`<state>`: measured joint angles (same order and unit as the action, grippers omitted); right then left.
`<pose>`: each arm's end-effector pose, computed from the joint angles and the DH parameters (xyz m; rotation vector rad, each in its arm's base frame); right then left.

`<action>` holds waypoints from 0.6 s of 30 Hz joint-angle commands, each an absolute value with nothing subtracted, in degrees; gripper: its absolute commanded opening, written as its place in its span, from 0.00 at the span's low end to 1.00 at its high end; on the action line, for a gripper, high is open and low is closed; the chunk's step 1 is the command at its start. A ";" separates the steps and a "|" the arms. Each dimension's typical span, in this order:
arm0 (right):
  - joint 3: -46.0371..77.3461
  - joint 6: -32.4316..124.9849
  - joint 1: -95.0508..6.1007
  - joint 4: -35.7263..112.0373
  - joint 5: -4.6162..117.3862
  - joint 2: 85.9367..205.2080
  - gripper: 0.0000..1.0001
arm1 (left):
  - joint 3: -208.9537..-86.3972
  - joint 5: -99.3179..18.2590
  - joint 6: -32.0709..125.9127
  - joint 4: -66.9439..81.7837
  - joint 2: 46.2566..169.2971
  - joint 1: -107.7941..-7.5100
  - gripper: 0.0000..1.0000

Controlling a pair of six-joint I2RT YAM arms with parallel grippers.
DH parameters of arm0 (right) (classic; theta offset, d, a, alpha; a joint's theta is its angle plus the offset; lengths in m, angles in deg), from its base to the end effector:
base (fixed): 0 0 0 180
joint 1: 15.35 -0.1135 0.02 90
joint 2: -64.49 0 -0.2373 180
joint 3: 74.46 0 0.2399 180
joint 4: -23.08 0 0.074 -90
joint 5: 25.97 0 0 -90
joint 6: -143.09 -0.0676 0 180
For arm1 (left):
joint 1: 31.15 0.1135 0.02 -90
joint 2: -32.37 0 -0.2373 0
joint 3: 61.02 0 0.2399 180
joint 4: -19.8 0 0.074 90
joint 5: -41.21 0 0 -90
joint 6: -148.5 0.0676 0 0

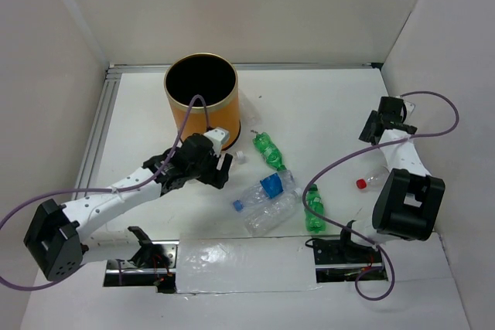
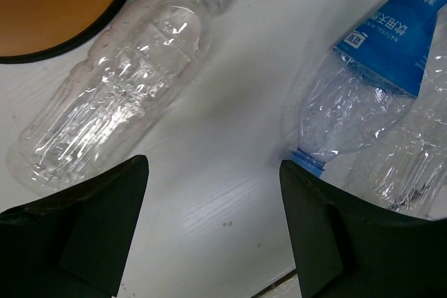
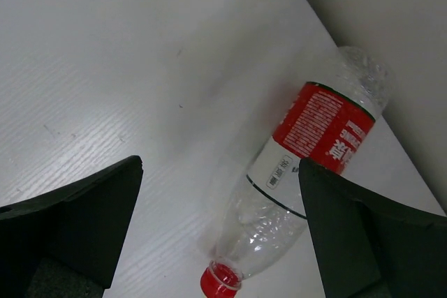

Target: Put the plastic bottles in the bin

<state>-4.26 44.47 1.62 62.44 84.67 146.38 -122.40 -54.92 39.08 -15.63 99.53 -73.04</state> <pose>0.2874 -0.1126 0.1931 0.6947 2.3485 -0.5068 0.2079 -0.1768 0.2150 0.3972 2.2891 -0.4301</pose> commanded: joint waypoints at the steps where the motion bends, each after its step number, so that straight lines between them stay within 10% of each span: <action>1: -2.94 38.25 2.05 65.06 92.50 144.04 1.00 | -124.90 -56.78 40.13 -14.02 100.92 -75.18 0.88; 18: -6.72 35.51 18.23 67.80 84.78 150.88 1.00 | -123.85 -57.84 40.40 -11.83 103.39 -79.67 0.88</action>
<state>-5.68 36.25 17.84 68.61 87.34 149.13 -122.66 -57.13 39.04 -13.95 102.83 -79.34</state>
